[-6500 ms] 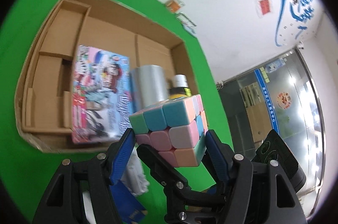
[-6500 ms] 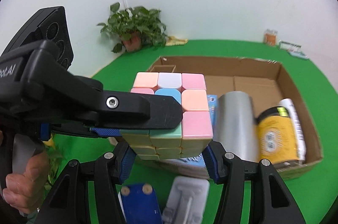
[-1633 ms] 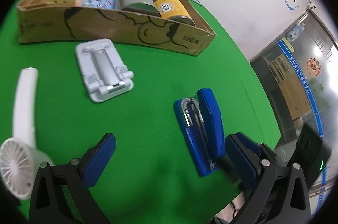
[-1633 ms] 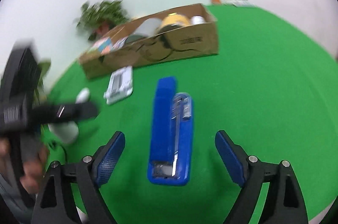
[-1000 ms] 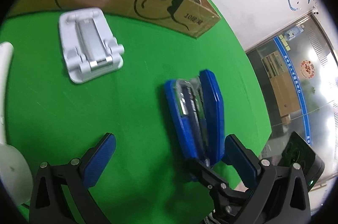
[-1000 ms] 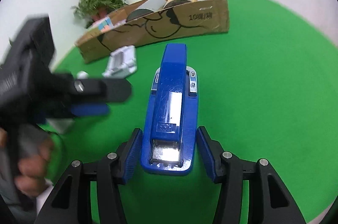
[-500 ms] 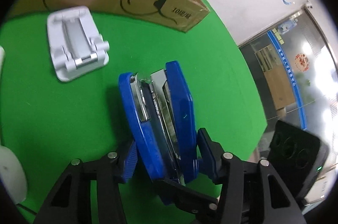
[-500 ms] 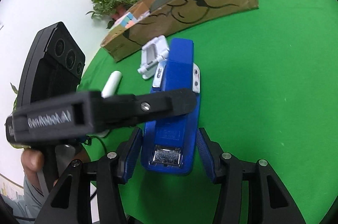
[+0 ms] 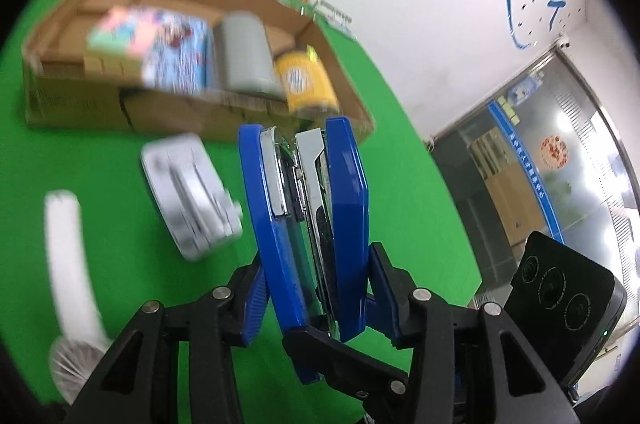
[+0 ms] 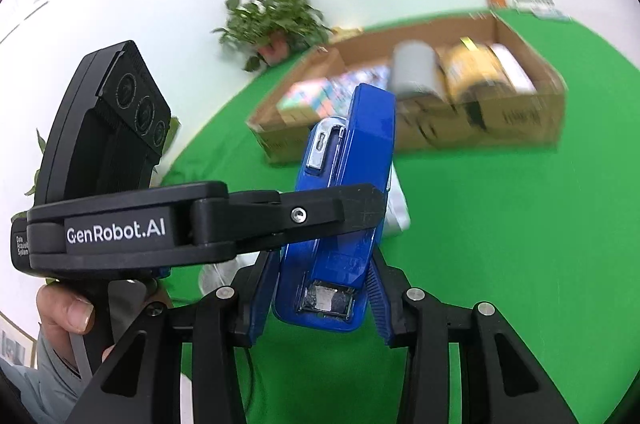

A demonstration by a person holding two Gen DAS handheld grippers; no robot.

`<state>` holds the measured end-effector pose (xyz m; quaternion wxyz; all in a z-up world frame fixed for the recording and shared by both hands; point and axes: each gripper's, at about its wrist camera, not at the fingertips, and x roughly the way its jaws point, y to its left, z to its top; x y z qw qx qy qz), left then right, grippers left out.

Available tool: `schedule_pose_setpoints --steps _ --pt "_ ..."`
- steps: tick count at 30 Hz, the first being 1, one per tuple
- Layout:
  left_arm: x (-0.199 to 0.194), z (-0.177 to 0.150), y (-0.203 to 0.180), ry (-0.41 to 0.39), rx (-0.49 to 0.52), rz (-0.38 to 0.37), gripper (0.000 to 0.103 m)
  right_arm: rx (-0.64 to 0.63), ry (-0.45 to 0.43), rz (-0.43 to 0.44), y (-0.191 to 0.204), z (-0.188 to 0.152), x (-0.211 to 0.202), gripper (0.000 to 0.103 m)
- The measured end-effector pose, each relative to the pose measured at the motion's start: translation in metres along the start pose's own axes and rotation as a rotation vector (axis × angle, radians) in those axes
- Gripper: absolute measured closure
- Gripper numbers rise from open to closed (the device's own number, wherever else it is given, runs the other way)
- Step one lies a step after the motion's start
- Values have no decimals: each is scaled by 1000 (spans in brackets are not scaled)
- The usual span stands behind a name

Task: Organize rigid objects
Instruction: 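Lift the blue stapler with both tools and carry it over the box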

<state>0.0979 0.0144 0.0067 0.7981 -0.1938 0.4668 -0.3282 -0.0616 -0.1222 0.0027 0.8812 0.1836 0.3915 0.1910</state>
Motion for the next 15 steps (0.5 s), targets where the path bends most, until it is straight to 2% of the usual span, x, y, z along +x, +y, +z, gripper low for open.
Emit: schedule_pose_setpoints --steps 3,7,10,15 --pt "-15 29 4 -41 25 4 59 -45 -29 2 17 35 9 63" --pt "-18 77 14 -55 29 6 59 -58 -40 9 24 82 28 63" --pt "-11 106 26 -45 29 7 59 -60 -35 7 23 117 50 63" --pt "15 149 54 15 -13 13 59 -4 13 17 6 169 98 63"
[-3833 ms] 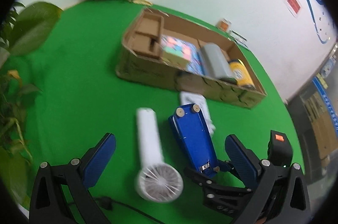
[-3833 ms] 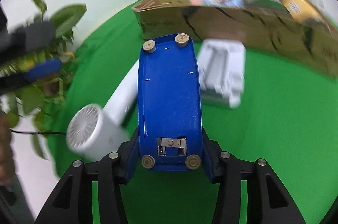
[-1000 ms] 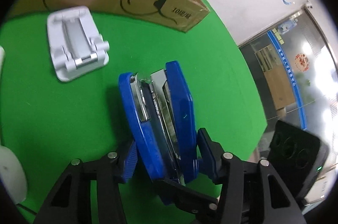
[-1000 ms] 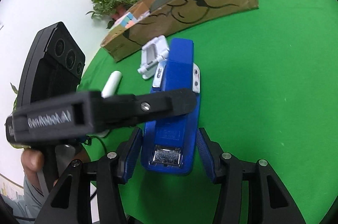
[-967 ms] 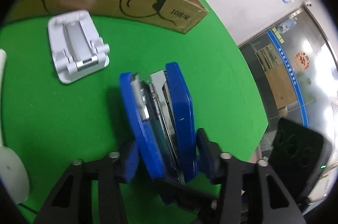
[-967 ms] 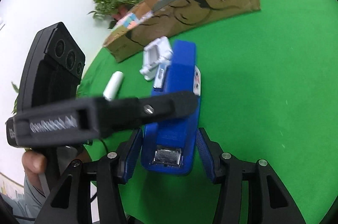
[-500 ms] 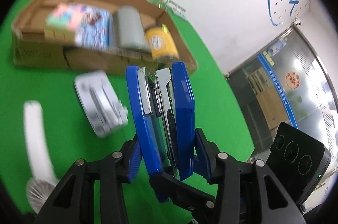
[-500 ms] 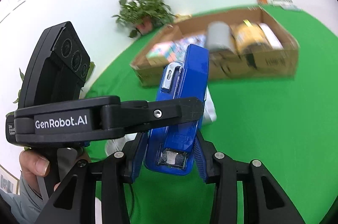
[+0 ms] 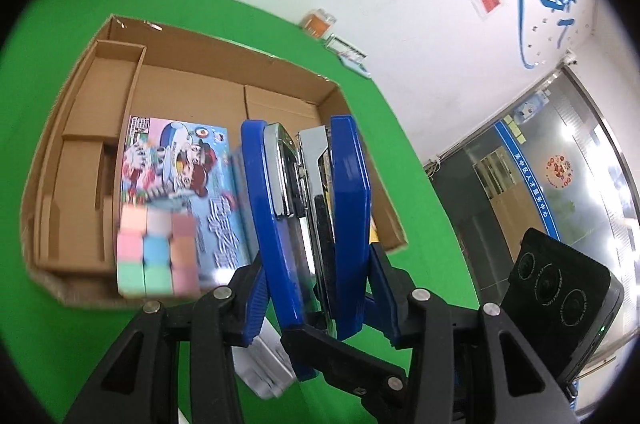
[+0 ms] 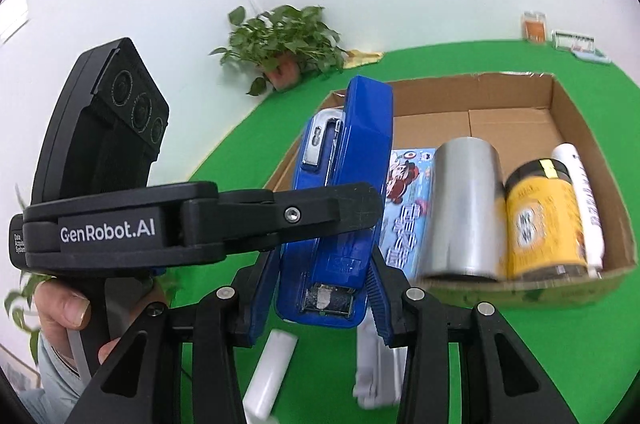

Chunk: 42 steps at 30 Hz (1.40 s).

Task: Organize rigid objects
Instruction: 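Lift the blue stapler with both tools and carry it over the box, then lower the stapler beside the silver cylinder and open both tools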

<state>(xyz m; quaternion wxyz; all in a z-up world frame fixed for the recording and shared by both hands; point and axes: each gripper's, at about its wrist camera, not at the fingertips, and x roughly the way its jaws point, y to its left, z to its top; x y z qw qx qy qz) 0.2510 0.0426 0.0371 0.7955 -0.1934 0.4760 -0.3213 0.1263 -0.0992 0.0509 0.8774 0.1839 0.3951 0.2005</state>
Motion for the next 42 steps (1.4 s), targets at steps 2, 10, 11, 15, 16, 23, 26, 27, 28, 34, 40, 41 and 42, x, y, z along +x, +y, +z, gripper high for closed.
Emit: schedule_pose_setpoints --steps 2,10,11,15,16,23,26,27,28,34,40,41,42 --pt "10 8 6 22 -11 1 59 18 19 -1 -9 12 14 63" --pt "52 19 35 134 -80 27 59 99 98 -11 -43 20 61 63" --pt "57 18 37 153 -89 36 59 116 107 -13 -47 19 67 63" --pt "63 21 35 180 -83 68 57 139 101 -18 -55 14 77 63" --pt "65 22 34 193 -81 72 57 129 100 -35 -54 15 79 63" --pt "68 34 35 211 -53 112 56 146 98 -98 -55 24 89 63" --pt "68 37 38 215 -52 116 56 143 97 -117 -54 27 94 63" --pt "68 38 39 218 -52 113 56 141 93 -126 -54 28 97 63" --pt "69 38 40 220 -54 111 56 141 91 -136 -54 28 97 63" --pt "71 40 45 233 -61 97 56 148 103 -146 -58 31 97 62" --pt "65 40 38 201 -22 130 56 149 146 -126 -59 27 99 55" --pt "61 40 36 180 -12 148 55 145 153 -126 -59 27 99 55" --pt "53 41 34 146 0 169 55 138 160 -126 -58 26 99 55"
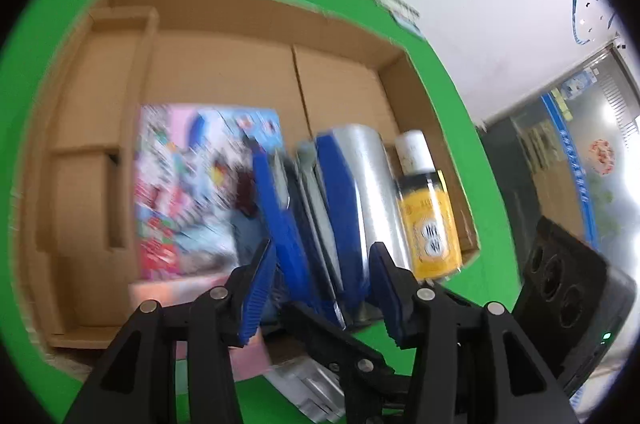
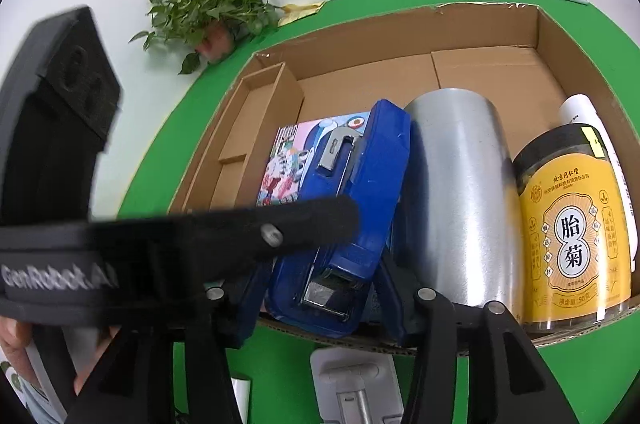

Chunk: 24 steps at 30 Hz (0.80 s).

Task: Organize rigid objects
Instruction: 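Lower the stapler beside the silver cylinder and open both tools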

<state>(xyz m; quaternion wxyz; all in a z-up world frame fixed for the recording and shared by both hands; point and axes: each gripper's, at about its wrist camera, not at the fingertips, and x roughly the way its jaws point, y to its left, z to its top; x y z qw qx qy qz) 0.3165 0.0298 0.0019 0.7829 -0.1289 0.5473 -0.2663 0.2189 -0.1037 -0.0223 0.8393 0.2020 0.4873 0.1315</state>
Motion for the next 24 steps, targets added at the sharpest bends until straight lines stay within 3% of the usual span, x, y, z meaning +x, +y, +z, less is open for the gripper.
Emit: schedule_pose_setpoints --steps 7,10,16,19,22,23,24 --pt "-47 -12 0 -138 4 14 55 -74 -2 -26 13 -5 1 64" --pt "-62 -25 2 -188 -3 17 55 -102 -1 -100 15 -5 8 79" --pt "-78 -52 11 -265 -34 69 55 -73 -8 -135 19 -9 8 80" --pt "-92 -67 15 -328 -45 69 55 -30 12 -108 18 -10 7 81" --pt "-109 -85 6 -446 -5 184 55 -17 22 -87 18 -13 5 78" --pt "-113 -90 2 -478 9 217 45 3 12 -58 15 -16 -1 78" --pt "-120 -100 -4 -532 29 271 26 9 -9 -43 15 -19 -8 77"
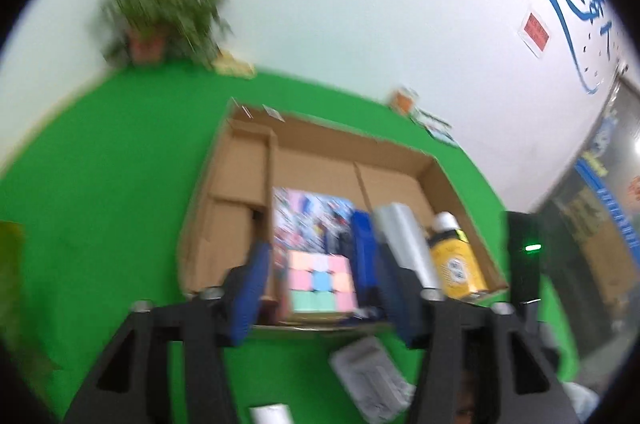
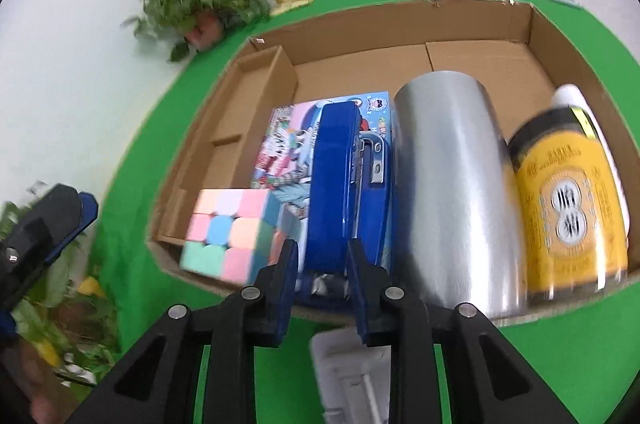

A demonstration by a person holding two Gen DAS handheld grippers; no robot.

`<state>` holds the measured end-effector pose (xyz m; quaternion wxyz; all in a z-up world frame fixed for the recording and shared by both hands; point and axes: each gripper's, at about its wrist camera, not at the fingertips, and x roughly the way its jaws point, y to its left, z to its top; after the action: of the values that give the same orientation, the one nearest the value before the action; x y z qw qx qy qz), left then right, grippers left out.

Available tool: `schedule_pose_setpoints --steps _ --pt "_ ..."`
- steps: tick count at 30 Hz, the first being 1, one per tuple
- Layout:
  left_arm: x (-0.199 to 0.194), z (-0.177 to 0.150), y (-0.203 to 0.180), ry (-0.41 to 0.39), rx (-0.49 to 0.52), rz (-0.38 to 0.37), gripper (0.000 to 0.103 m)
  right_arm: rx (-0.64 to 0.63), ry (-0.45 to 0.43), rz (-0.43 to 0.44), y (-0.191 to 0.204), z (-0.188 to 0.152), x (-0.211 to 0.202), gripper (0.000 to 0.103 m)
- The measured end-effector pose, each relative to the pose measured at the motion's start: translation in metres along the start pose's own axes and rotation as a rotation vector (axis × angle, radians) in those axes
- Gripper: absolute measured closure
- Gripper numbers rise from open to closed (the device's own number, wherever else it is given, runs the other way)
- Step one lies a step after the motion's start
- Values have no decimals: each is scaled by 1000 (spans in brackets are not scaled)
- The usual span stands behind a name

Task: Organize rigid objects
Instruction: 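Lower the stapler beside the silver cylinder and open both tools, then move both tools to the white fan and close the right tool on it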

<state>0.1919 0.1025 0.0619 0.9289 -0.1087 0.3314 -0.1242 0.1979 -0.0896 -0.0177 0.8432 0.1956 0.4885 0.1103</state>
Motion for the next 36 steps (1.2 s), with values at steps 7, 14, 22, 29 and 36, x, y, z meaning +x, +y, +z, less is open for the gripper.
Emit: schedule_pose_setpoints --steps 7,14,22,29,36 --pt "-64 -35 -4 -199 17 137 12 -261 -459 -119 20 -64 -112 1" --pt "-82 -43 14 -59 -68 159 12 -327 -414 -46 14 -125 -139 1" --pt "-53 -102 23 237 -112 -23 12 -380 -159 194 19 -216 -118 4" --pt "-6 -158 42 460 -256 -173 14 -377 -84 220 45 -263 -92 15" --pt "-4 -168 5 523 -244 -355 21 -419 -115 220 58 -273 -99 17"
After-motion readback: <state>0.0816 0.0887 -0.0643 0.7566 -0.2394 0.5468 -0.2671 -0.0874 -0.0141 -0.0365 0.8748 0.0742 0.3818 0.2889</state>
